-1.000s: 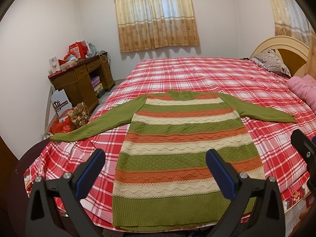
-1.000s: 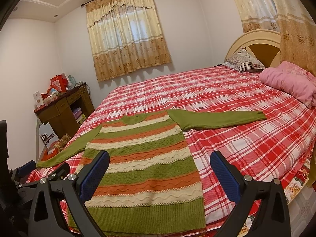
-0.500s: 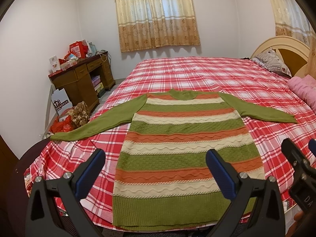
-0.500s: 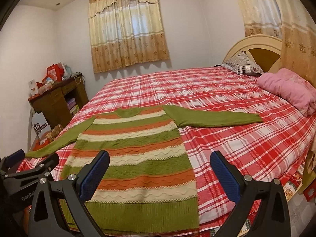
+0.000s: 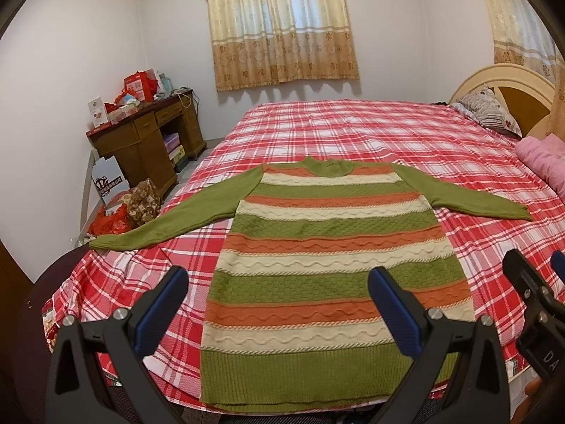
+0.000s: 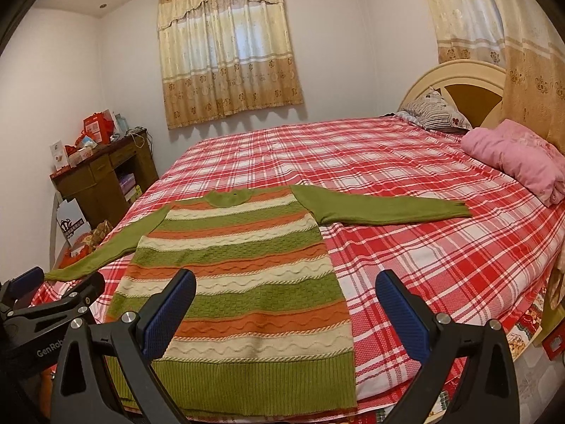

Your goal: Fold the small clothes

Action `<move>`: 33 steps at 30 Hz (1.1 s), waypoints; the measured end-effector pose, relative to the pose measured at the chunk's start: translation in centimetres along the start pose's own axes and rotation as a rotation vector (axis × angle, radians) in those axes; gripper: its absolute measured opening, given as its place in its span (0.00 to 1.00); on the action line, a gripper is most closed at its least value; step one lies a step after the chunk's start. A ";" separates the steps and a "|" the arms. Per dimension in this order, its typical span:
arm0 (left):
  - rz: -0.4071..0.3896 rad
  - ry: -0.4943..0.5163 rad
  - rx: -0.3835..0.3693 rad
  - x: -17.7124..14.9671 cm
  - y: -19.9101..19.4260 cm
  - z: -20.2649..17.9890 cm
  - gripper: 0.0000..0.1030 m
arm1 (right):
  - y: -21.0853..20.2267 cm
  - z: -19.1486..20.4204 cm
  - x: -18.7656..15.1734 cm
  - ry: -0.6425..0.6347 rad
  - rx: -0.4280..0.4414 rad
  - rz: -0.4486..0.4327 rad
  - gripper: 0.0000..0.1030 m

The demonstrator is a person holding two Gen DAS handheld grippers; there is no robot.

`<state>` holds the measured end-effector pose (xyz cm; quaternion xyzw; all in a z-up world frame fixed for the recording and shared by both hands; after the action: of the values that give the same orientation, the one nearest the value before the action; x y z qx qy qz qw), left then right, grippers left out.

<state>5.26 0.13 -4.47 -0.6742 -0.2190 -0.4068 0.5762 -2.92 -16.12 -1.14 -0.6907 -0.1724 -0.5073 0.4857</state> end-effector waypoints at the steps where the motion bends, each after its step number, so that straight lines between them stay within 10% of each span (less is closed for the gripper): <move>1: 0.002 -0.001 -0.001 0.0 0.1 0.0 1.00 | 0.1 0.0 0.0 0.000 0.000 0.001 0.99; 20: 0.087 -0.009 -0.019 -0.9 5.4 0.1 1.00 | 5.1 -0.7 -0.5 0.006 -0.041 0.059 0.99; 33: 0.098 -0.013 0.007 3.2 12.0 1.3 1.00 | 11.4 -2.1 5.4 0.014 -0.156 -0.037 0.99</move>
<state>16.68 -2.04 -9.11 -0.6849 -0.1909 -0.3727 0.5963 6.61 -24.58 -2.06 -0.7196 -0.1417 -0.5330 0.4219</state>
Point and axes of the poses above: each gripper's, at about its wrist camera, not at the fingertips, and y roughly the way its jaws point, z to its left, x to its top, the point moved 6 cm from there along y, roughly the way its jaws point, and after that the axes turned 11 degrees about -x, right-handed, at the moved point
